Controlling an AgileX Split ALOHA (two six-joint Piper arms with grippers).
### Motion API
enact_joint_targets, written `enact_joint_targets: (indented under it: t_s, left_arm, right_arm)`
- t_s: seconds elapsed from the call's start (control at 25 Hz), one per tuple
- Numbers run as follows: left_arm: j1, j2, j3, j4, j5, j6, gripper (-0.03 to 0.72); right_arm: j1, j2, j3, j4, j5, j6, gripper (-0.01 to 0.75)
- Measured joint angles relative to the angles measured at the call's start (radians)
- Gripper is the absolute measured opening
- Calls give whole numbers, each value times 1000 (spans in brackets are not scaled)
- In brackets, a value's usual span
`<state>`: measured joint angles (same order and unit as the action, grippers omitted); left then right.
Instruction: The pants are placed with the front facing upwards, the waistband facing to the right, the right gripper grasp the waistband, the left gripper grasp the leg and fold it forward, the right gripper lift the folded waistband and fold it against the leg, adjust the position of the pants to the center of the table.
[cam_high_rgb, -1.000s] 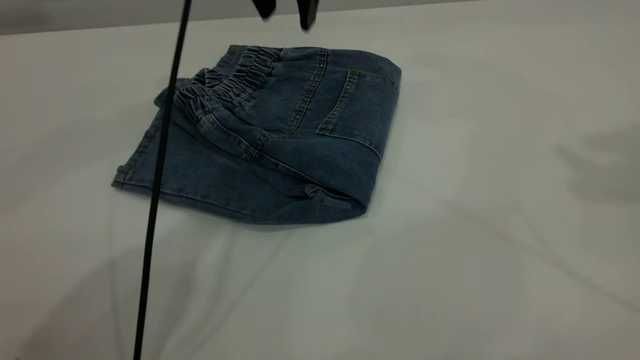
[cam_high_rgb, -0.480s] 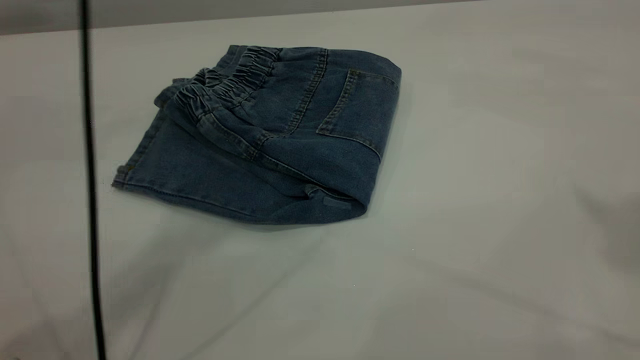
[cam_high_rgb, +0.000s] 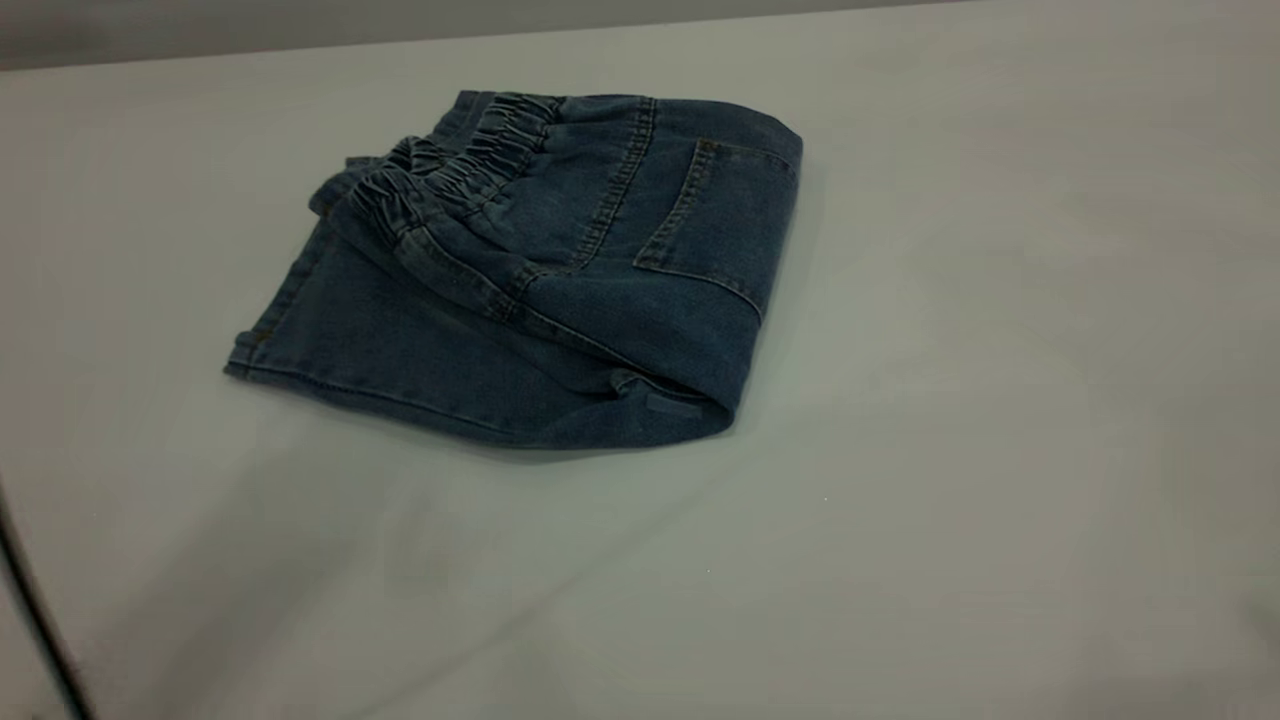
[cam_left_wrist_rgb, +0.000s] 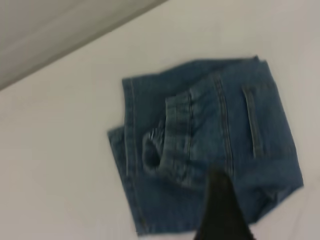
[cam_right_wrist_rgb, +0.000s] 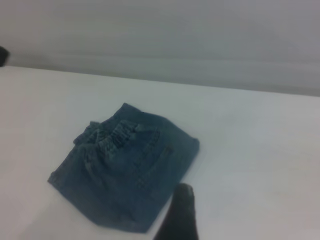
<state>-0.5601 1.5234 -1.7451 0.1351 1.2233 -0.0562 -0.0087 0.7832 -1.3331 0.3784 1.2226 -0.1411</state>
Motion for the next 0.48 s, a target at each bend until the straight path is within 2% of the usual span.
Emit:
enact_joint_targets:
  t_s: [0.28,0.48]
  left_arm:
    - [0,-291,279,-2,-2,3,417]
    - [0,-533,500,-1,-1,79,417]
  right_arm:
    - [0,-221,168,1,0,-3,584]
    - [0,-381,285,1,-1,-23,584]
